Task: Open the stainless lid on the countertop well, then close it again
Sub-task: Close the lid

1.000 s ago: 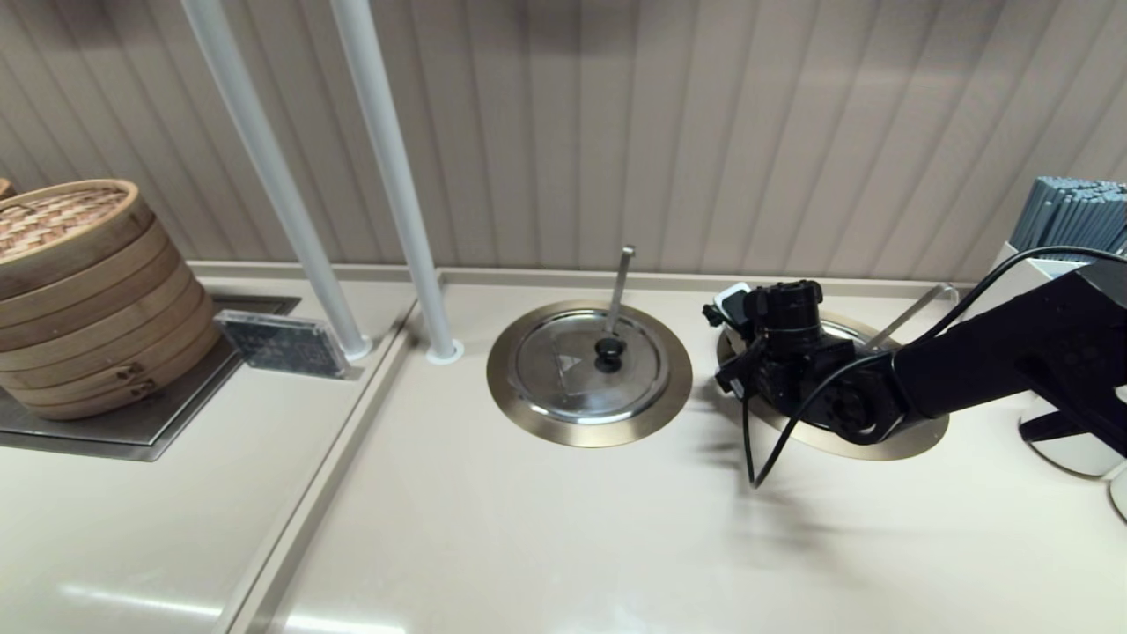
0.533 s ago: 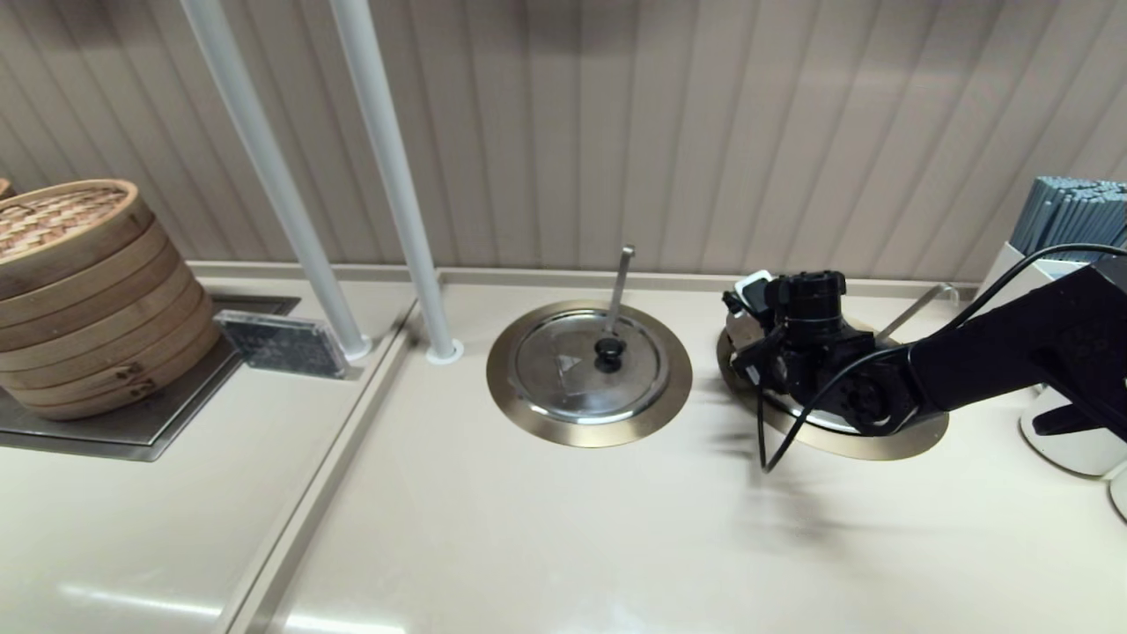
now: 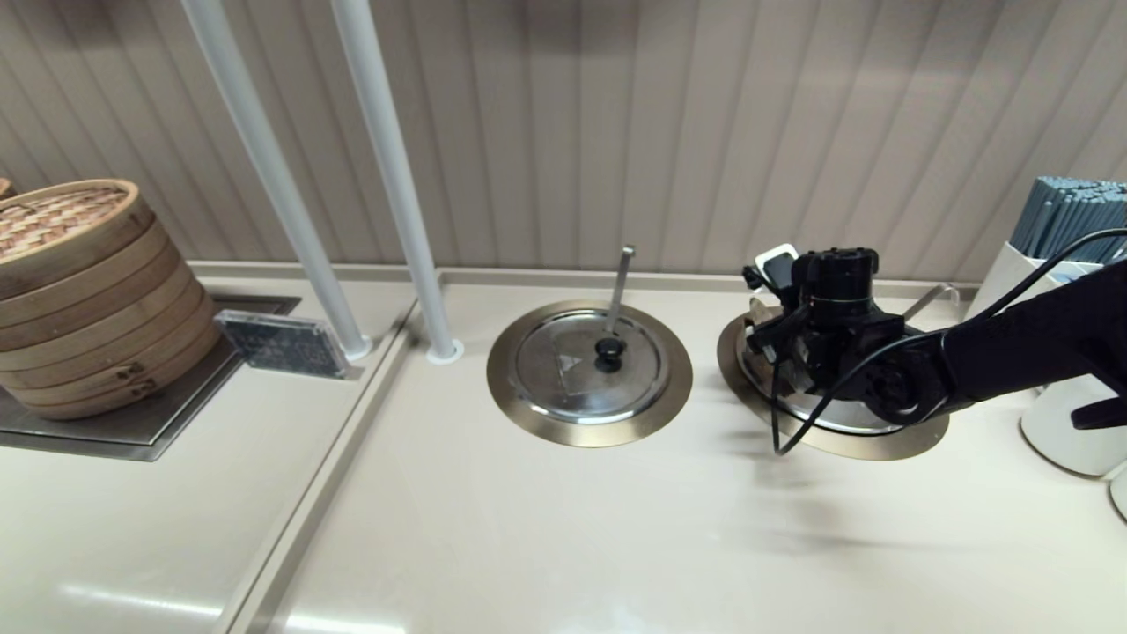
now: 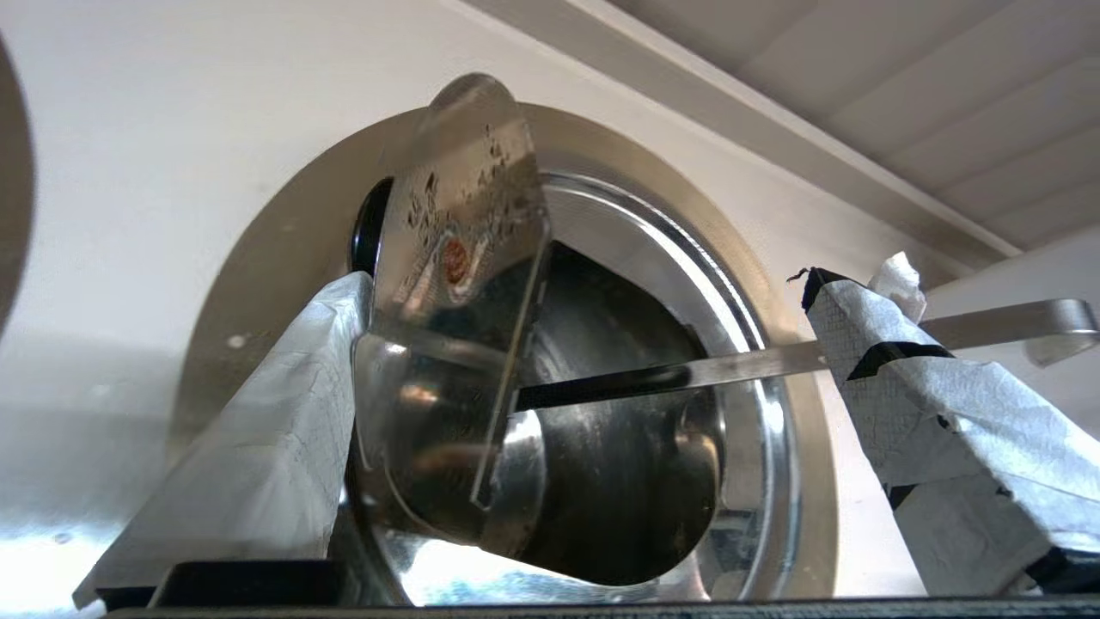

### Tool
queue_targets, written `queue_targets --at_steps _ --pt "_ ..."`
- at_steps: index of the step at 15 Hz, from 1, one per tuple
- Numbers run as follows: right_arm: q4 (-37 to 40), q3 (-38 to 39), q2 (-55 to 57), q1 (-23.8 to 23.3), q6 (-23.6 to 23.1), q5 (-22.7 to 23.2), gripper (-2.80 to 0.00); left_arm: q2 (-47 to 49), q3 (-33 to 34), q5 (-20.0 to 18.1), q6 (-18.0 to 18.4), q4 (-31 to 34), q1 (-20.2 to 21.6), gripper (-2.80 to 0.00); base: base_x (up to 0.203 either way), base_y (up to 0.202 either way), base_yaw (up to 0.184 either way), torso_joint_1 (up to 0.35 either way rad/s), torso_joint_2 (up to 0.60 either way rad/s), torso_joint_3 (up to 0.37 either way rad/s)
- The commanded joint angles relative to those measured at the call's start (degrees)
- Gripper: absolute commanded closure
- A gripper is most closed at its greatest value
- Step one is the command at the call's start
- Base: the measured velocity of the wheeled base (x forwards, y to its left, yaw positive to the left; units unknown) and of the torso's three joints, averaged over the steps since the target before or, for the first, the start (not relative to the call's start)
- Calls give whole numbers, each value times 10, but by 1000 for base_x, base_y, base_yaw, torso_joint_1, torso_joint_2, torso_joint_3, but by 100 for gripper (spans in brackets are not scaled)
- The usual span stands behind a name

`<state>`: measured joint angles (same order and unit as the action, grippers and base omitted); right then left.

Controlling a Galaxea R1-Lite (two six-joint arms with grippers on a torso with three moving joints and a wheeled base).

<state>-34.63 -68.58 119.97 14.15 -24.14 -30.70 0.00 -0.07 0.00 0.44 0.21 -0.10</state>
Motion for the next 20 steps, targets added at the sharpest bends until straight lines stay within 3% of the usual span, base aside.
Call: queue_targets --at_steps 1,5,11,15,17,20 --pt "-17 9 -12 -16 -3 -2 -280 0 0 0 0 1 0 0 0 0 0 0 0 0" --pt "-41 64 -48 -41 -5 -1 -280 0 0 0 0 0 0 0 0 0 0 0 0 0" --pt "-126 208 -126 -106 -39 4 -280 0 0 0 0 0 0 0 0 0 0 0 0 0" --pt "-135 228 -169 -127 -37 15 -280 0 1 0 0 0 0 0 0 0 0 0 0 0" --pt "-134 227 -185 -127 -26 29 -280 0 0 0 0 0 0 0 0 0 0 0 0 0" --pt "-121 227 -181 -129 39 38 -280 0 0 0 0 0 0 0 0 0 0 0 0 0"
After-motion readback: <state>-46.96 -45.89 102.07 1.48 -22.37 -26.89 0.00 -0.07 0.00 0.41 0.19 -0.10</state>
